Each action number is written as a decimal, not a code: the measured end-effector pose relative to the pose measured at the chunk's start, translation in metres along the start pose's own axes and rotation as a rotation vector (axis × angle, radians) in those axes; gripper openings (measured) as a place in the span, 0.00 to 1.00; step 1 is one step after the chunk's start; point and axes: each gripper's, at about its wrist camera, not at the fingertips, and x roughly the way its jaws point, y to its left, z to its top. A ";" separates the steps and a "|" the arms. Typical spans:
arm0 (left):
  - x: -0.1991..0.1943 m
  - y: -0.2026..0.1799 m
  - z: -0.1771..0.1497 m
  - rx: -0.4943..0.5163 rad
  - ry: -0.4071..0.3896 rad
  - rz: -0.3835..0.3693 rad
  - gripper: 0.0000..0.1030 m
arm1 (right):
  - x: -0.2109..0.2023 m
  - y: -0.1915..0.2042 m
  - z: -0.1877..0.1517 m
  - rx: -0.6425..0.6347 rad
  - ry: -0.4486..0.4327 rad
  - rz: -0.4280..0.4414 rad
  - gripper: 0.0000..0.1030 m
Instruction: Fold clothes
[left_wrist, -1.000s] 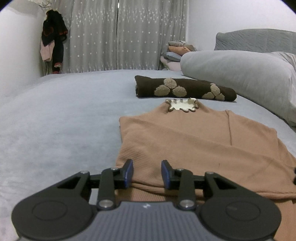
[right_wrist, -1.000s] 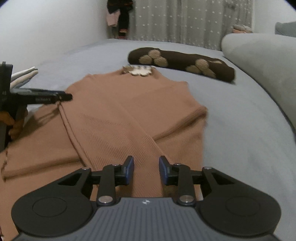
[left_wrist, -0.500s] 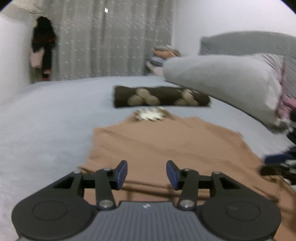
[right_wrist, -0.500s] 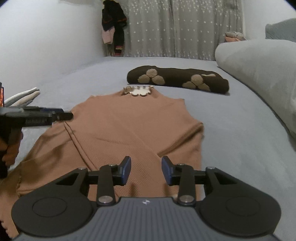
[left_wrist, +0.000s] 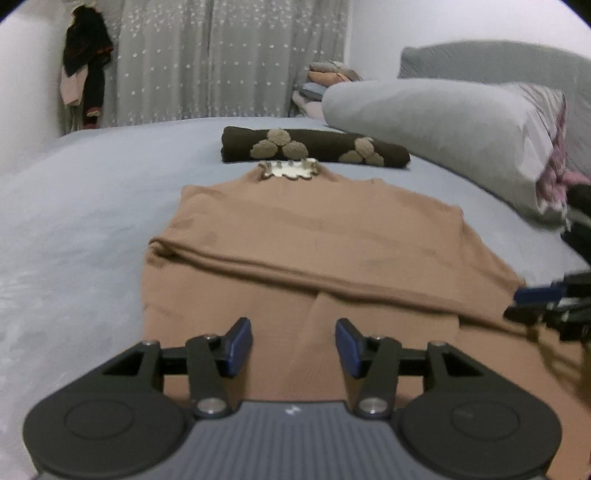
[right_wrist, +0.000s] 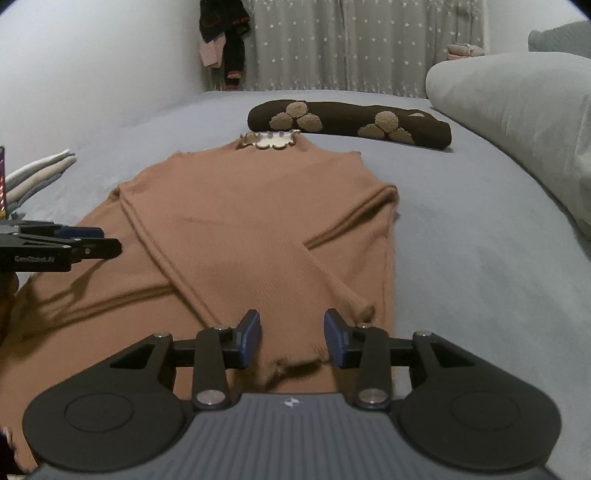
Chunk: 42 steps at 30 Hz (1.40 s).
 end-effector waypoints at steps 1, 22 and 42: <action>-0.004 0.000 -0.003 0.006 0.007 -0.001 0.53 | -0.004 0.001 -0.002 -0.008 0.001 -0.003 0.41; -0.076 0.002 -0.035 -0.047 0.191 0.003 0.62 | -0.073 0.008 -0.042 -0.103 0.183 0.005 0.47; -0.105 -0.007 -0.038 -0.014 0.434 0.068 0.69 | -0.094 -0.002 -0.039 -0.071 0.353 0.005 0.54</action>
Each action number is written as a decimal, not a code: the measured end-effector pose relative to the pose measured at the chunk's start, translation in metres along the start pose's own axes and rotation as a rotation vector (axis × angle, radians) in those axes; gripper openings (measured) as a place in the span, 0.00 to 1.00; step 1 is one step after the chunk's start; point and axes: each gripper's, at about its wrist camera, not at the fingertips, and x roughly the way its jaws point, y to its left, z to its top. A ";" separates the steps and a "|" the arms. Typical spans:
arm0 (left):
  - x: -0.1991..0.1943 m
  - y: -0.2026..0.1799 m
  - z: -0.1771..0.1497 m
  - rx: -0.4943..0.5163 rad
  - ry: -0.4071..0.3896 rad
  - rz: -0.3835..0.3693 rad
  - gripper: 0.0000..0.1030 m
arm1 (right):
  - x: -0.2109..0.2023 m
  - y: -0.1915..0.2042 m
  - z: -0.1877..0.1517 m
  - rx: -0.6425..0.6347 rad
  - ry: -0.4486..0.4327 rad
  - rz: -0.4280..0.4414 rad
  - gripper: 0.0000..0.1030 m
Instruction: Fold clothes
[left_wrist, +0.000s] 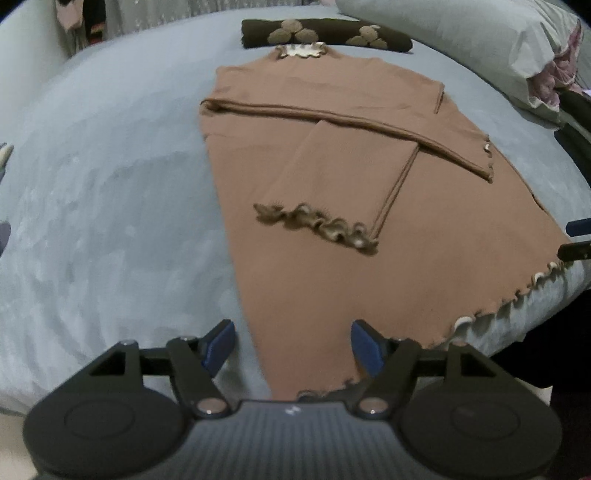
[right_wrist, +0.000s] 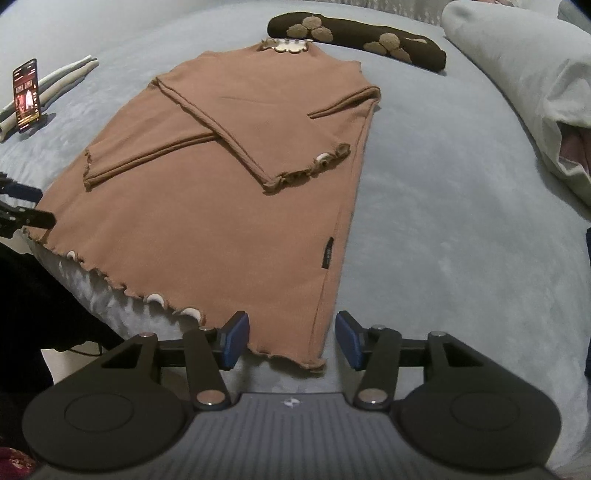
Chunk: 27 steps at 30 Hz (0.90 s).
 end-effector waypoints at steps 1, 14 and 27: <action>-0.001 0.002 0.000 -0.008 0.005 -0.008 0.69 | 0.000 -0.001 0.001 0.005 0.004 0.000 0.54; 0.000 0.010 0.012 -0.036 0.118 -0.083 0.68 | 0.001 -0.024 0.009 0.149 0.111 0.080 0.54; 0.007 0.043 0.018 -0.139 0.217 -0.272 0.63 | 0.003 -0.044 0.012 0.235 0.148 0.179 0.54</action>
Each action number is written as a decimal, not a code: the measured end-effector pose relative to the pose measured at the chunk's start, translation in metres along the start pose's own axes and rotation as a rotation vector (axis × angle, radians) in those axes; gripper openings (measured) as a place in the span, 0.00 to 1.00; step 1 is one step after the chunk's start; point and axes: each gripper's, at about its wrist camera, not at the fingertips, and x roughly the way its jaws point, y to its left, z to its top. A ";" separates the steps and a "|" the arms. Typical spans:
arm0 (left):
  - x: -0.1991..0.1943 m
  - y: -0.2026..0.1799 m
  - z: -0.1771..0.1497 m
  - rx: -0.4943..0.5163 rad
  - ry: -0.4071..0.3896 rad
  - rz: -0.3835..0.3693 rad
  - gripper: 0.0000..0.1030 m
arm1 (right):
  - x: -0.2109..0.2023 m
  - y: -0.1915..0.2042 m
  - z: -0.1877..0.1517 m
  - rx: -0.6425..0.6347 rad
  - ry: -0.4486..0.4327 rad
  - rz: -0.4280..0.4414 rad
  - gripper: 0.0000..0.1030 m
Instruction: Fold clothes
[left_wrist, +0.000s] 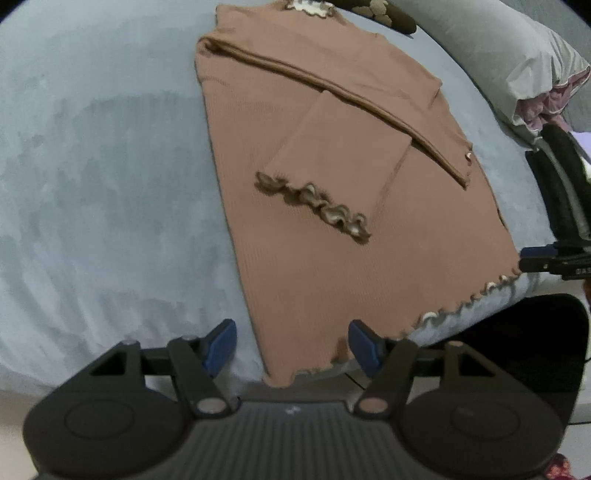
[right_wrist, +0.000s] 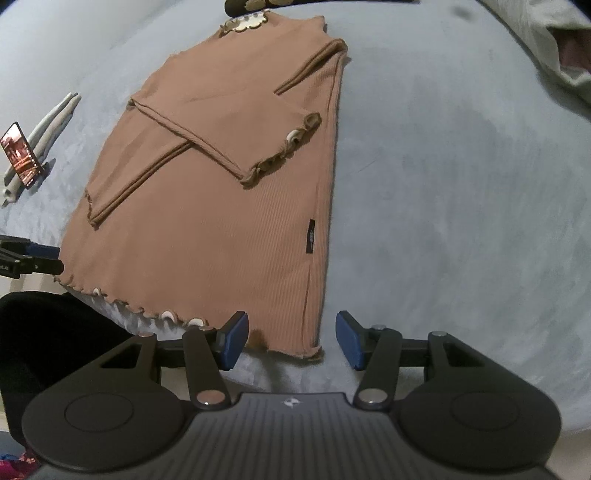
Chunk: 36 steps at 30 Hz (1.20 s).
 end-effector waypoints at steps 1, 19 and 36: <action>0.001 0.001 0.000 -0.003 0.010 -0.007 0.61 | 0.001 -0.001 0.000 0.003 0.007 0.004 0.54; 0.013 0.003 -0.003 -0.015 0.053 -0.023 0.20 | 0.019 0.004 0.007 -0.027 0.033 0.017 0.40; -0.040 0.025 0.017 -0.147 -0.215 -0.200 0.06 | -0.017 -0.004 0.026 0.034 -0.133 0.110 0.10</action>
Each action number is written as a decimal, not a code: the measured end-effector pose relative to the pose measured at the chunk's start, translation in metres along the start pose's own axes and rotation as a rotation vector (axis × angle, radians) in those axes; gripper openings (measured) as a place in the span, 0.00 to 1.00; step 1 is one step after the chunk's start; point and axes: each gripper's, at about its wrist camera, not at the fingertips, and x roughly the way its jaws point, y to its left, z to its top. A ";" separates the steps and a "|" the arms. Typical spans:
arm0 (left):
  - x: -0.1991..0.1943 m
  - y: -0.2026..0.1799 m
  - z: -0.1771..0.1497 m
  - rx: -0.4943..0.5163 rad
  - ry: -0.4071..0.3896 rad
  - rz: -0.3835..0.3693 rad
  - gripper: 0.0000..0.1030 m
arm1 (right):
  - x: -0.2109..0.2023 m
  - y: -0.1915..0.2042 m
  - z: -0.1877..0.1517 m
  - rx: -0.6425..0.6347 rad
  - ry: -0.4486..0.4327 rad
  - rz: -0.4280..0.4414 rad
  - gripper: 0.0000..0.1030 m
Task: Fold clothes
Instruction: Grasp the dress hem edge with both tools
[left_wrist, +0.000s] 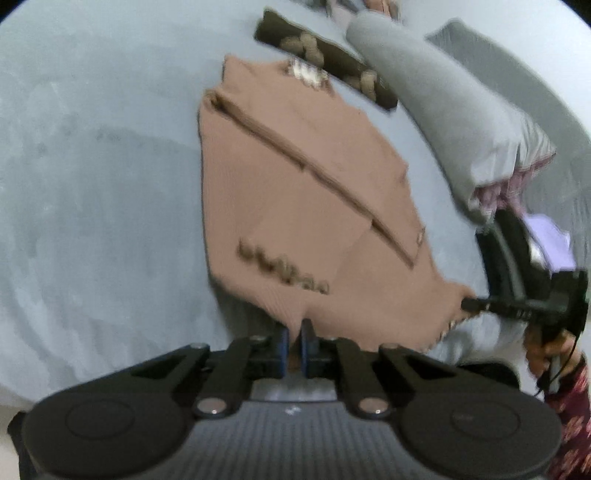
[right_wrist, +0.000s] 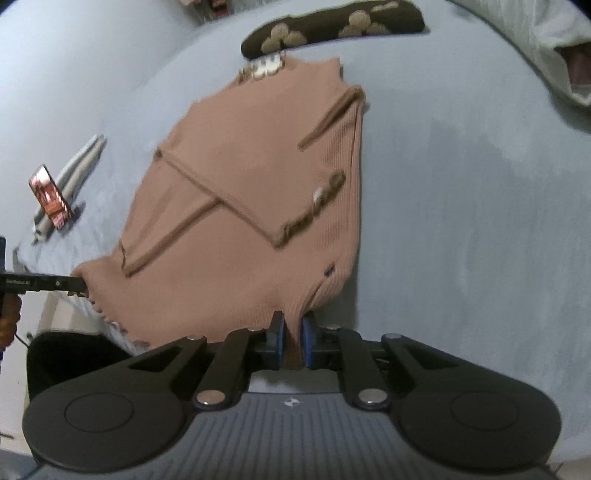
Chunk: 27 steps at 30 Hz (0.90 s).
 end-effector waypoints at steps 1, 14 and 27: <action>-0.001 0.000 0.005 -0.008 -0.023 -0.003 0.06 | -0.001 0.000 0.004 0.002 -0.012 0.000 0.10; 0.045 0.017 0.080 -0.156 -0.175 0.068 0.06 | 0.034 -0.014 0.076 0.099 -0.146 -0.050 0.10; 0.101 0.064 0.105 -0.291 -0.277 0.001 0.06 | 0.091 -0.047 0.110 0.197 -0.217 -0.039 0.09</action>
